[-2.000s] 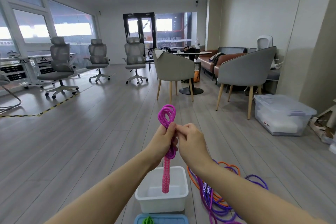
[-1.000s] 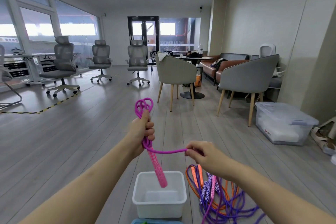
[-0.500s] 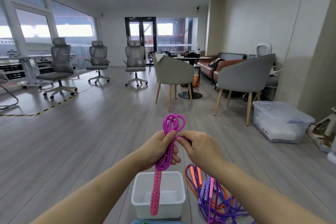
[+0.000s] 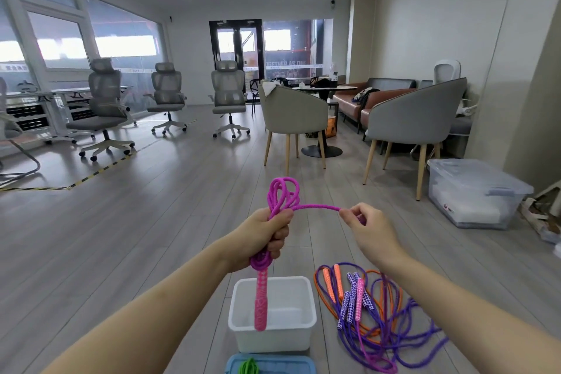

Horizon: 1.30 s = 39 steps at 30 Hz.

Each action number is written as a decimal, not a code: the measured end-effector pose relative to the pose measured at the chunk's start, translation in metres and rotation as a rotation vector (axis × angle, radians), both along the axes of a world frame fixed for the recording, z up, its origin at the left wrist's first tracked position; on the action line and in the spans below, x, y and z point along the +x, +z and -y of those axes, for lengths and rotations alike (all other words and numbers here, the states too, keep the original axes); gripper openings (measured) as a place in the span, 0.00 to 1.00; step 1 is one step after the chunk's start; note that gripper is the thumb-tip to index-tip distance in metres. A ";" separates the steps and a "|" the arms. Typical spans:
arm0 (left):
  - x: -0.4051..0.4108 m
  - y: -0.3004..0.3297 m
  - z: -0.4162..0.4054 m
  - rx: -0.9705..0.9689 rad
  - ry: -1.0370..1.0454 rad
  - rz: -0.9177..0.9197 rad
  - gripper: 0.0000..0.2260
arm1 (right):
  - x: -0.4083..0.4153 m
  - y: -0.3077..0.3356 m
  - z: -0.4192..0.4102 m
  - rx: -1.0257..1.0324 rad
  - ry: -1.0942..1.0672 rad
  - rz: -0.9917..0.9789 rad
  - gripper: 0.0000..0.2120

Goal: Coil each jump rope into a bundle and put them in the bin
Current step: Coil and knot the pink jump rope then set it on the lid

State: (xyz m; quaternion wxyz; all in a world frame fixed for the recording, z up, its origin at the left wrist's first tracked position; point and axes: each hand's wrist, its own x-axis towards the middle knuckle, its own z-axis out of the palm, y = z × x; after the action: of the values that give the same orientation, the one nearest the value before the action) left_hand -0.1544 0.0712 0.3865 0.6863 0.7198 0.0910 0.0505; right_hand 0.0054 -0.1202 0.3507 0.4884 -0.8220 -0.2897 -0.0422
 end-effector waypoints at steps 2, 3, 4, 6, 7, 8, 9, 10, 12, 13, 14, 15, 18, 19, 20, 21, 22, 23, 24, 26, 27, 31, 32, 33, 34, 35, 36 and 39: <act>0.004 -0.005 0.006 -0.052 0.066 0.020 0.11 | -0.008 -0.002 -0.011 0.072 -0.009 -0.114 0.09; 0.006 -0.008 0.008 -0.076 0.098 0.026 0.10 | -0.014 -0.001 -0.017 0.108 -0.003 -0.170 0.09; 0.008 -0.010 0.011 -0.092 0.133 0.035 0.10 | -0.020 0.000 -0.023 0.153 0.007 -0.224 0.11; 0.012 -0.013 0.015 -0.096 0.203 0.069 0.09 | -0.034 0.002 -0.033 0.246 0.047 -0.303 0.14; 0.014 -0.014 0.017 -0.096 0.228 0.093 0.09 | -0.041 0.003 -0.037 0.299 0.076 -0.344 0.14; 0.015 -0.015 0.019 -0.099 0.242 0.118 0.09 | -0.048 0.005 -0.040 0.355 0.105 -0.394 0.14; 0.017 -0.017 0.021 -0.097 0.247 0.140 0.09 | -0.053 0.006 -0.042 0.401 0.129 -0.435 0.13; 0.018 -0.017 0.023 -0.089 0.247 0.158 0.09 | -0.056 0.007 -0.044 0.440 0.140 -0.463 0.11; 0.020 -0.020 0.027 -0.073 0.255 0.178 0.09 | -0.061 0.009 -0.048 0.515 0.128 -0.497 0.07; 0.021 -0.021 0.028 -0.070 0.261 0.184 0.09 | -0.064 0.011 -0.049 0.556 0.114 -0.513 0.06; 0.023 -0.022 0.029 -0.068 0.267 0.190 0.09 | -0.065 0.012 -0.050 0.587 0.102 -0.524 0.05; 0.024 -0.023 0.030 -0.067 0.272 0.197 0.09 | -0.067 0.013 -0.051 0.606 0.100 -0.528 0.03; 0.031 -0.026 0.034 -0.048 0.298 0.214 0.12 | -0.073 0.016 -0.054 0.573 0.131 -0.510 0.06; 0.033 -0.027 0.035 -0.041 0.312 0.220 0.13 | -0.076 0.017 -0.055 0.552 0.150 -0.513 0.10; 0.034 -0.028 0.036 -0.036 0.324 0.226 0.13 | -0.077 0.019 -0.055 0.535 0.167 -0.517 0.13; 0.035 -0.028 0.038 -0.031 0.331 0.229 0.13 | -0.077 0.020 -0.055 0.527 0.181 -0.524 0.15; 0.037 -0.029 0.039 -0.027 0.334 0.232 0.13 | -0.076 0.021 -0.055 0.520 0.190 -0.528 0.16; 0.037 -0.029 0.041 -0.026 0.336 0.235 0.13 | -0.076 0.021 -0.054 0.516 0.194 -0.527 0.16; 0.038 -0.029 0.043 -0.028 0.340 0.238 0.13 | -0.074 0.021 -0.054 0.510 0.194 -0.517 0.15; 0.040 -0.030 0.047 -0.041 0.360 0.245 0.13 | -0.072 0.020 -0.055 0.497 0.186 -0.496 0.10; 0.041 -0.031 0.050 -0.047 0.372 0.250 0.14 | -0.070 0.018 -0.056 0.504 0.174 -0.492 0.07; 0.042 -0.023 0.052 -0.138 0.475 0.270 0.15 | -0.066 0.015 -0.056 0.441 0.161 -0.470 0.09; 0.044 -0.019 0.048 -0.193 0.517 0.269 0.15 | -0.068 0.015 -0.054 0.379 0.193 -0.449 0.08; 0.045 -0.015 0.042 -0.267 0.555 0.278 0.15 | -0.069 0.014 -0.053 0.332 0.244 -0.446 0.06; 0.046 -0.012 0.035 -0.351 0.585 0.296 0.14 | -0.071 0.014 -0.051 0.308 0.307 -0.462 0.04; 0.047 -0.009 0.027 -0.438 0.610 0.323 0.13 | -0.071 0.013 -0.049 0.291 0.369 -0.480 0.04; 0.047 -0.007 0.019 -0.520 0.631 0.348 0.13 | -0.071 0.013 -0.047 0.266 0.419 -0.476 0.04; 0.045 0.000 -0.007 -0.690 0.661 0.411 0.13 | -0.066 0.010 -0.038 0.069 0.524 -0.285 0.03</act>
State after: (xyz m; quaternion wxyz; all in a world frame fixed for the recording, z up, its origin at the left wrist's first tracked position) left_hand -0.1090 0.0779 0.3868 0.8348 0.3597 0.1883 0.3718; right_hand -0.0605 -0.0820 0.3610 0.5459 -0.6998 -0.4192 0.1913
